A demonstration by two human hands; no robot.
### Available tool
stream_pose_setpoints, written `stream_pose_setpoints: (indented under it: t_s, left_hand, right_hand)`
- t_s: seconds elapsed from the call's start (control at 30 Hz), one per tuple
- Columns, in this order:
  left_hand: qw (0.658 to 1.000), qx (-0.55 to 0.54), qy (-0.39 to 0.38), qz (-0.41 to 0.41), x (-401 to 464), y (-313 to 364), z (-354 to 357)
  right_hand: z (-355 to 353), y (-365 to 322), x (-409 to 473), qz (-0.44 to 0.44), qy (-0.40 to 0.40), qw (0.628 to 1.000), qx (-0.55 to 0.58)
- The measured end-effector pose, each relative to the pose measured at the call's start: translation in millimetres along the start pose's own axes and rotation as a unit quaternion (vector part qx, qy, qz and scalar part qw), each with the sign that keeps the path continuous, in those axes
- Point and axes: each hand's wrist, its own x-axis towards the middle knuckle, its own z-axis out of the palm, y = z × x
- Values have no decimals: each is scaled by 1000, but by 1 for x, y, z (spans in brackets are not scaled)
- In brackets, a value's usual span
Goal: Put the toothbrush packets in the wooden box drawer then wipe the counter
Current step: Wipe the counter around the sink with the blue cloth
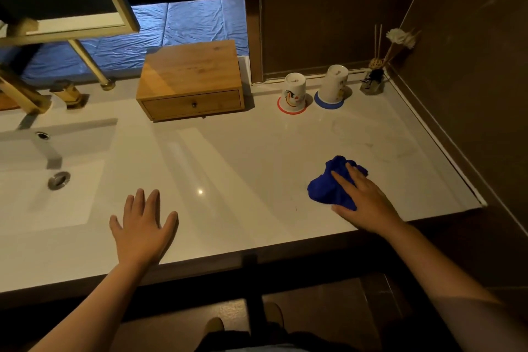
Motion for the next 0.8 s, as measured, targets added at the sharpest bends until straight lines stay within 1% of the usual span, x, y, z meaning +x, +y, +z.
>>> stream_pose_setpoints:
  t_s: [0.1,0.13,0.17,0.2,0.23,0.27,0.3,0.33,0.37,0.4,0.47,0.57,0.63,0.67,0.7,0.73,0.8]
  left_hand:
    - [1000,2,-1,4,0,0,0]
    - [1000,1,-1,4,0,0,0]
    - [1000,0,-1,5,0,0,-1]
    - [1000,0,-1,5,0,0,-1]
    - [1000,0,-1,6,0,0,0]
    - [1000,1,-1,6,0,-1,0]
    - [1000,2,-2,5,0,-1,1]
    - [1000,4,-2,4,0,-1,1]
    - [1000,6,-3,3,0,-1,1]
    - [1000,6,-4,2,1,-1,1]
    - [1000,5,-6,2,1,-1,1]
    - [1000,7,-2,5,0,0,1]
    - [1000,5,-1,6,0,0,0]
    - [1000,3,-2,5,0,0,0]
    - [1000,3,-2,6,0,0,0]
    - [1000,2,-2,6,0,0,0]
    - [1000,1,-1,2,0,0,0]
  right_hand:
    - [-16,21,3,-28,-86,996,0]
    - [-22,26,5,-19,-101,994,22]
    - [-26,25,6,10,-95,993,67]
    - [-27,21,7,46,-54,990,119]
    - [-24,14,8,81,22,986,147]
    - [-19,4,8,111,108,979,132]
    - [-12,-7,7,136,169,972,96]
    - [-4,-16,6,149,197,967,61]
    - [4,-22,5,155,197,967,36]
    - [10,-25,3,156,177,972,18]
    - [16,-22,2,149,113,982,-7]
    - [8,-3,0,104,5,994,-21]
    - [-6,8,-2,89,-74,993,-34]
    - [-13,12,-2,90,-101,990,-37]
    - [-18,13,-1,95,-111,989,-38]
    - [-19,12,0,101,-105,989,-41]
    - [-11,5,1,104,-55,992,-55]
